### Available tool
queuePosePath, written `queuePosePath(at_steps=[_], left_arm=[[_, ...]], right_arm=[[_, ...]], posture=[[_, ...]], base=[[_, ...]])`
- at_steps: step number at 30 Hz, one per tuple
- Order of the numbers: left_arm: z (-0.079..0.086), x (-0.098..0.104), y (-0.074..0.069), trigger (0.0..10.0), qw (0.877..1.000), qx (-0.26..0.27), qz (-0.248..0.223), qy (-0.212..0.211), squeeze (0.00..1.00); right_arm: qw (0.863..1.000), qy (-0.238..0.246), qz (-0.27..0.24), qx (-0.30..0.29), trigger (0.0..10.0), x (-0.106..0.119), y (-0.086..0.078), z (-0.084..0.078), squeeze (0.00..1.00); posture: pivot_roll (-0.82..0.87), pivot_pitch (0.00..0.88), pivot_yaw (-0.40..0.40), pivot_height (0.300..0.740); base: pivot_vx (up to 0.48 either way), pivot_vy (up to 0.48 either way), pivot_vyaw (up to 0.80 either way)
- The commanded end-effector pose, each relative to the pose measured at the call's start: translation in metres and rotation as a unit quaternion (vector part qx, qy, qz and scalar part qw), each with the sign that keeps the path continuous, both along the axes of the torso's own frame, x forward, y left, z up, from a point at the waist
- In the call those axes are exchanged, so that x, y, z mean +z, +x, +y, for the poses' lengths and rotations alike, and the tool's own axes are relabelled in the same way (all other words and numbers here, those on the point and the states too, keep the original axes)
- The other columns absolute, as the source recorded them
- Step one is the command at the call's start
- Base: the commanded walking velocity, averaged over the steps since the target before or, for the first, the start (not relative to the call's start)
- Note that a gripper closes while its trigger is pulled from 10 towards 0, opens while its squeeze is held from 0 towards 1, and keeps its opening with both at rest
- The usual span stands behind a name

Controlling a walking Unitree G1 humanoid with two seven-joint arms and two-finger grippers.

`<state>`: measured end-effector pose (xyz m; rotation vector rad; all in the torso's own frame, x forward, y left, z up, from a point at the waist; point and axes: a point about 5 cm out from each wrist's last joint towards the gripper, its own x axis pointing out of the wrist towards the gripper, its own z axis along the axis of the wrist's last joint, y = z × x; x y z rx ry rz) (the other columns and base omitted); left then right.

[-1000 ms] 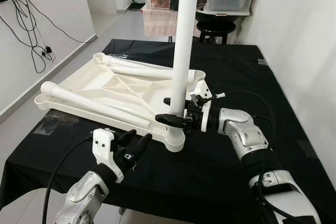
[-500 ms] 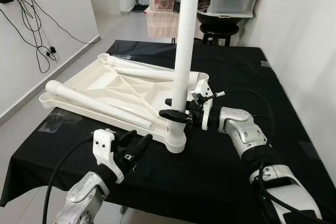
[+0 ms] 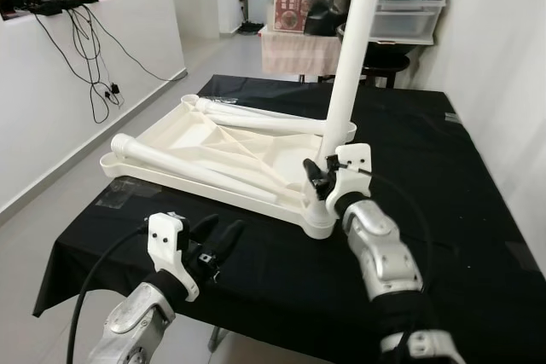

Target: Building children table

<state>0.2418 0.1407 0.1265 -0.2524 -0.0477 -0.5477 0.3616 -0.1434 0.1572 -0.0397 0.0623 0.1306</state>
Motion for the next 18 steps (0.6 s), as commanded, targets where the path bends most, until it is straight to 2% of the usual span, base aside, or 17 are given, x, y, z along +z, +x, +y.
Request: queuePosePath(at_steps=[1,6,7,8,9,10,11,12,13,14,15,18], left_arm=[[0.001,0.001,0.001,10.0,1.0,0.004,-0.002,0.003,0.0],[0.001,0.002,0.001,10.0,1.0,0.011,-0.003,0.001,0.0],[0.002,0.002,0.001,10.0,1.0,0.011,-0.003,0.001,0.0],[0.002,0.002,0.001,10.0,1.0,0.011,-0.003,0.001,0.0],[0.002,0.001,0.001,10.0,1.0,0.01,-0.002,0.002,0.0],[0.002,0.001,0.001,10.0,1.0,0.01,-0.002,0.002,0.0],[0.002,0.001,0.001,10.0,1.0,0.008,-0.002,0.002,0.0],[0.002,0.001,0.001,10.0,1.0,0.008,-0.002,0.002,0.0],[0.002,0.001,0.001,10.0,1.0,0.007,-0.001,0.002,0.0],[0.001,0.001,0.001,10.0,1.0,0.006,-0.001,0.002,0.0],[0.001,0.001,0.001,10.0,1.0,0.006,-0.001,0.003,0.0],[0.001,0.001,0.001,10.0,1.0,0.006,-0.001,0.003,0.0]], right_arm=[[0.999,-0.014,0.045,-0.012,9.9,-0.016,0.0,-0.007,0.0],[0.998,-0.021,0.052,0.004,10.0,-0.011,-0.001,-0.002,0.0],[0.998,-0.004,0.034,0.046,10.0,-0.001,0.002,0.003,1.0],[0.998,-0.004,0.034,0.046,10.0,-0.001,0.002,0.003,1.0],[0.996,0.019,0.019,0.086,10.0,0.009,0.005,0.005,1.0],[0.996,0.019,0.019,0.086,10.0,0.009,0.005,0.005,1.0],[0.993,0.031,0.007,0.113,10.0,0.017,0.009,0.004,0.77],[0.993,0.031,0.007,0.113,10.0,0.017,0.009,0.004,0.77],[0.991,0.038,-0.002,0.131,10.0,0.022,0.013,0.001,0.06],[0.989,0.036,-0.005,0.147,10.0,0.025,0.016,-0.003,0.0],[0.983,0.04,-0.005,0.176,10.0,0.027,0.018,-0.004,0.0],[0.979,0.043,-0.005,0.197,10.0,0.027,0.018,-0.005,0.0]], posture=[[0.02,0.0,-0.011,0.74],[0.02,0.0,-0.018,0.74],[0.03,0.0,-0.018,0.74],[0.03,0.0,-0.018,0.74],[0.03,0.0,-0.013,0.74],[0.03,0.0,-0.013,0.74],[0.03,0.0,-0.016,0.74],[0.03,0.0,-0.016,0.74],[0.03,0.0,-0.016,0.74],[0.03,0.0,-0.017,0.74],[0.03,0.0,-0.018,0.74],[0.03,0.0,-0.018,0.74]], base=[[0.0,0.0,0.0],[0.0,0.0,0.0],[0.0,0.0,0.0],[0.0,0.0,0.0],[0.0,0.0,0.0],[0.0,0.0,0.0],[0.0,0.0,0.0],[0.0,0.0,0.0],[0.0,0.0,0.0],[0.0,0.0,0.0],[0.0,0.0,0.0],[0.0,0.0,0.0]])
